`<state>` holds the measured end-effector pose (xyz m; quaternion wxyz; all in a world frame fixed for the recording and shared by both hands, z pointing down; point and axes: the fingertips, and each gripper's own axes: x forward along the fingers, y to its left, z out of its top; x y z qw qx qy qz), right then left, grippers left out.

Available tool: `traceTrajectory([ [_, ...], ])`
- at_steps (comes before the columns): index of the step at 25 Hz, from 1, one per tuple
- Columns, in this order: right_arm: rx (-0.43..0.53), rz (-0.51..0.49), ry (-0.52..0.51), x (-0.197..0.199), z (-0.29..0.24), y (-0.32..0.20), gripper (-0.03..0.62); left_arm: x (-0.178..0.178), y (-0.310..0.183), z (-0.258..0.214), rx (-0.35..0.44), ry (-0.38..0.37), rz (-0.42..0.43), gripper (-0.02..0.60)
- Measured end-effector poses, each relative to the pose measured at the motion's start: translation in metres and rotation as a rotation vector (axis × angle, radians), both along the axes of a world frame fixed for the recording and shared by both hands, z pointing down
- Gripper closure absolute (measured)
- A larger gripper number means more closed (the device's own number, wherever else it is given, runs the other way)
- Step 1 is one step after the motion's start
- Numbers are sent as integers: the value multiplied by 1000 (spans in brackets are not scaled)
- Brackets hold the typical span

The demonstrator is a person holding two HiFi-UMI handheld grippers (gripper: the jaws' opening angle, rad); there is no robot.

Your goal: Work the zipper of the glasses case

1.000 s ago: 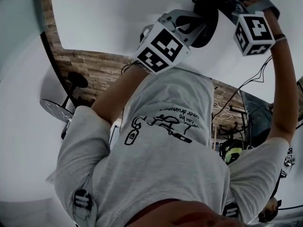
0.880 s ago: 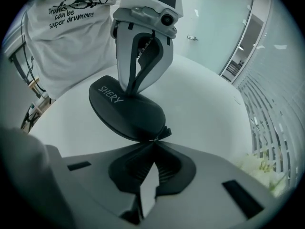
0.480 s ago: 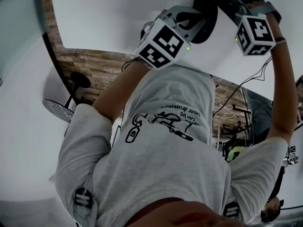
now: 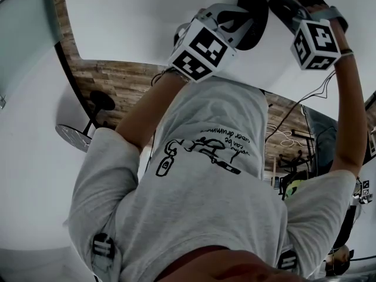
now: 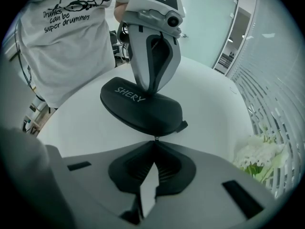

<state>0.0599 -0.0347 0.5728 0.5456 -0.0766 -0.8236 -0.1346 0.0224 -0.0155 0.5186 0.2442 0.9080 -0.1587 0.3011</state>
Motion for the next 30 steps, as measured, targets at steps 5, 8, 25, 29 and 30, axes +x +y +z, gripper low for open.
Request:
traceTrajectory([
  [5, 0, 22, 1, 3, 1, -1, 591, 2, -5, 2, 4, -4, -4, 561],
  [8, -9, 31, -1, 2, 4, 0, 591, 1, -8, 4, 12, -7, -9, 561],
  [25, -95, 71, -14, 2, 5, 55, 591, 5, -3, 6, 48, -31, 1, 561],
  [29, -53, 71, -19, 5, -1, 52, 591, 4, -1, 1, 41, -39, 12, 560],
  [30, -28, 74, -16, 7, -2, 47, 591, 4, -2, 1, 42, -51, 16, 560],
])
